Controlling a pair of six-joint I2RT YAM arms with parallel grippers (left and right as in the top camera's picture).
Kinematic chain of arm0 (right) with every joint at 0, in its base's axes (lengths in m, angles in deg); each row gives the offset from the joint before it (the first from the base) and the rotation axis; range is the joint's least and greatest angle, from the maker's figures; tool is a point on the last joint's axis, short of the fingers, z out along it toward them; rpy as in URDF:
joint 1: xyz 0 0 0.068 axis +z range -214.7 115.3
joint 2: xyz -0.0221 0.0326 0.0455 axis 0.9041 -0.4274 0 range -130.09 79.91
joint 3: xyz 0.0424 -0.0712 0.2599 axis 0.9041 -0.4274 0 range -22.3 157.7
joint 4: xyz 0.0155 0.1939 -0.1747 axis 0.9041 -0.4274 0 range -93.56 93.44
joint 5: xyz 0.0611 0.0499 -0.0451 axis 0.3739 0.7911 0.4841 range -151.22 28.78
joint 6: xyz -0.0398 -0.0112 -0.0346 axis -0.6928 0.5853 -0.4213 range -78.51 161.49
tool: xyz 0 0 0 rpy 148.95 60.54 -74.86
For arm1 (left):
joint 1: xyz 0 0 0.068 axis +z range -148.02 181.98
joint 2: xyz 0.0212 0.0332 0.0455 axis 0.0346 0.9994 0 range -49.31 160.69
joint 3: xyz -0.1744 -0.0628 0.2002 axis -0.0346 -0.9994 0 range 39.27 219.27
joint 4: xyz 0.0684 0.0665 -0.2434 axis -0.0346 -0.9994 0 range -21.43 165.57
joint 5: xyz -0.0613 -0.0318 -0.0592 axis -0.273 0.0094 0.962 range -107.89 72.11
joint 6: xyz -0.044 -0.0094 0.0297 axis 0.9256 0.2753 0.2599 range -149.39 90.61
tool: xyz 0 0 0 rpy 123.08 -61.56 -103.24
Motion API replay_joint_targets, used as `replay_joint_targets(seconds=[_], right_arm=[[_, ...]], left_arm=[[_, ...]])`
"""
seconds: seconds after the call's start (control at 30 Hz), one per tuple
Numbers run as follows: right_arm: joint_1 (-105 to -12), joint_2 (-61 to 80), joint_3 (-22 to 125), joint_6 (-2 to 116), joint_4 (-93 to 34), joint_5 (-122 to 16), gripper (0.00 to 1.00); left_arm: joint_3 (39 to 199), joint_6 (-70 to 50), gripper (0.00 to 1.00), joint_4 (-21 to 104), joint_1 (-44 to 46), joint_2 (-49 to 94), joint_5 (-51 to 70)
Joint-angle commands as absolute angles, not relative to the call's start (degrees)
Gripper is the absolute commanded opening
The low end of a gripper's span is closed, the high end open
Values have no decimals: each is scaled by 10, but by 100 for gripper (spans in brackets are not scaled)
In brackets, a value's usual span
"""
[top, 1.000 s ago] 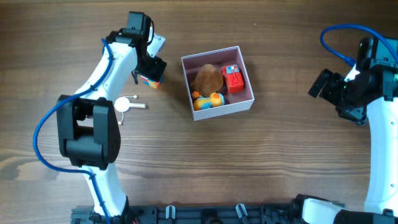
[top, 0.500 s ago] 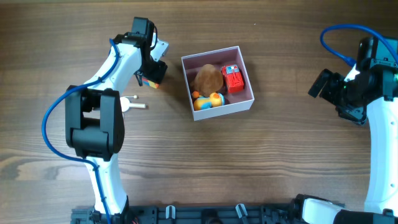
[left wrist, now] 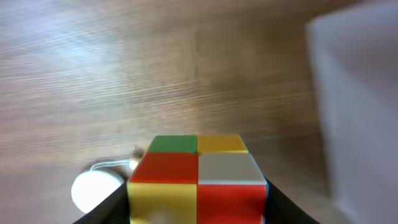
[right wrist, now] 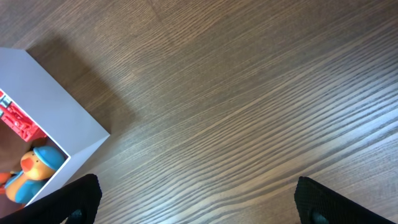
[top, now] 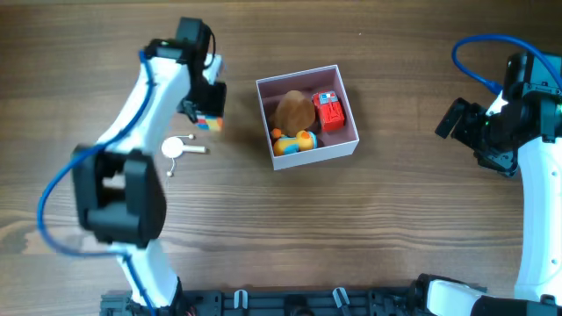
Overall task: Pack container
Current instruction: 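Place the colour cube into the box and release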
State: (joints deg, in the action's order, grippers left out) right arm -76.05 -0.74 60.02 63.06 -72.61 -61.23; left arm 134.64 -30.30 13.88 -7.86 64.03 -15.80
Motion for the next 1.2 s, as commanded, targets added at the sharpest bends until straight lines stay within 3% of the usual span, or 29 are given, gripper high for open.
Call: replay_joint_targets(seconds=[0.0, 0.17, 0.43, 0.63, 1.0, 1.13, 1.17], right_arm=[[-761, -10, 606, 625, -727, -613, 100], [-761, -10, 606, 626, -727, -613, 100], [-761, -10, 606, 626, -737, -611, 100], [-761, -10, 606, 625, -742, -611, 100], [-761, -10, 606, 626, -741, -611, 100], [-761, -10, 606, 626, -742, -611, 100], [-761, -10, 606, 626, -742, -611, 100]], left_arm=[[1370, -154, 4, 131, -103, 524, -99], [1370, -9, 4, 157, -196, 467, -107], [1370, 139, 4, 251, -381, 598, -150], [1370, 161, 4, 291, -413, 686, -165], [1370, 161, 6, 287, -442, 697, -210], [1370, 161, 19, 292, -462, 705, -225], [1370, 161, 27, 291, -462, 710, -225]])
